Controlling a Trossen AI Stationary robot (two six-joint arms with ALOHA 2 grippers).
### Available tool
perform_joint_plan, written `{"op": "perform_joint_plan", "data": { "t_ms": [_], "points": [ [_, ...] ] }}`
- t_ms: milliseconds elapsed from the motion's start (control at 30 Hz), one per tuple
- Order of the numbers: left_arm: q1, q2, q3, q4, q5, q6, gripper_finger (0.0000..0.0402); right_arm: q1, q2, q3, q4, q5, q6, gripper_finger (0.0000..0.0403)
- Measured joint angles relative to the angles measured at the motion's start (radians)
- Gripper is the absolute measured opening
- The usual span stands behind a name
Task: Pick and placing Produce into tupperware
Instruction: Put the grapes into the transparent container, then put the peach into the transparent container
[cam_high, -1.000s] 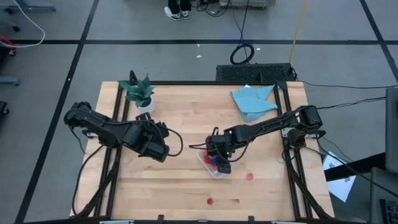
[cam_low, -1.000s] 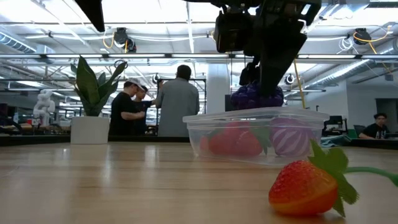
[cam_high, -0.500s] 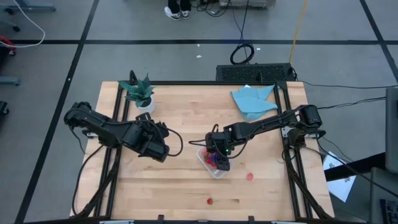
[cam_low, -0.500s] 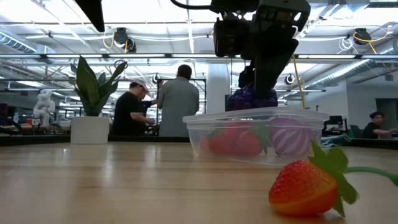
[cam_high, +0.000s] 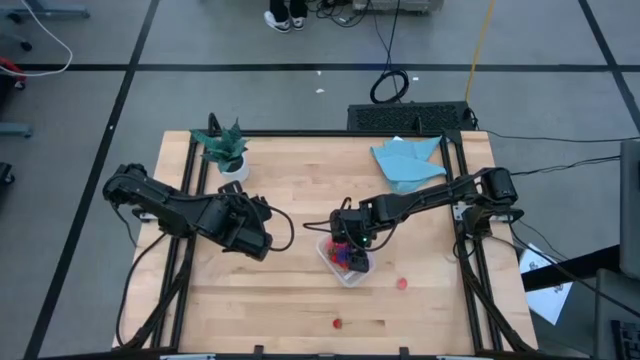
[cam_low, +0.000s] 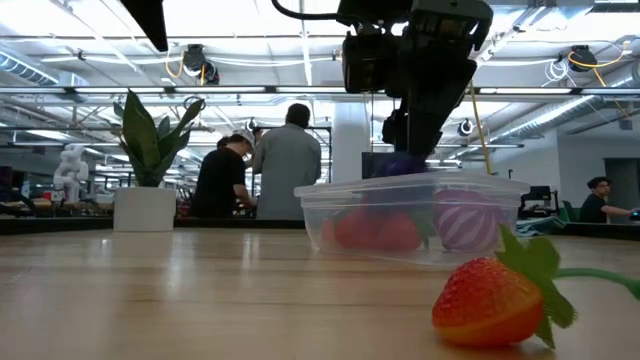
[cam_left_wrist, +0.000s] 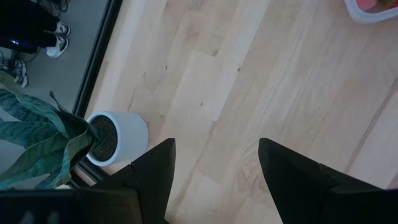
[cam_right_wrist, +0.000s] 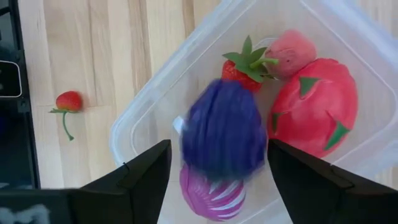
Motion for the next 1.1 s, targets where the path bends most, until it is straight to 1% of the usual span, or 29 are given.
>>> {"op": "perform_joint_plan", "data": {
  "t_ms": [133, 767, 1033, 1100],
  "points": [
    [0.000, 0.000, 0.000, 0.000, 0.000, -0.002, 0.0237, -0.001, 0.000, 0.000, 0.000, 0.001, -0.004, 0.0269],
    [0.000, 0.000, 0.000, 0.001, 0.000, -0.003, 0.0237, -0.003, -0.012, 0.010, -0.018, 0.000, -0.002, 0.0270],
    [0.000, 0.000, 0.000, 0.003, 0.000, -0.003, 0.0237, 0.014, -0.081, 0.023, -0.034, -0.001, 0.020, 0.0270],
    [0.000, 0.000, 0.000, 0.003, 0.005, -0.004, 0.0237, 0.018, -0.112, 0.023, -0.067, 0.000, 0.034, 0.0270]
  ]
}}
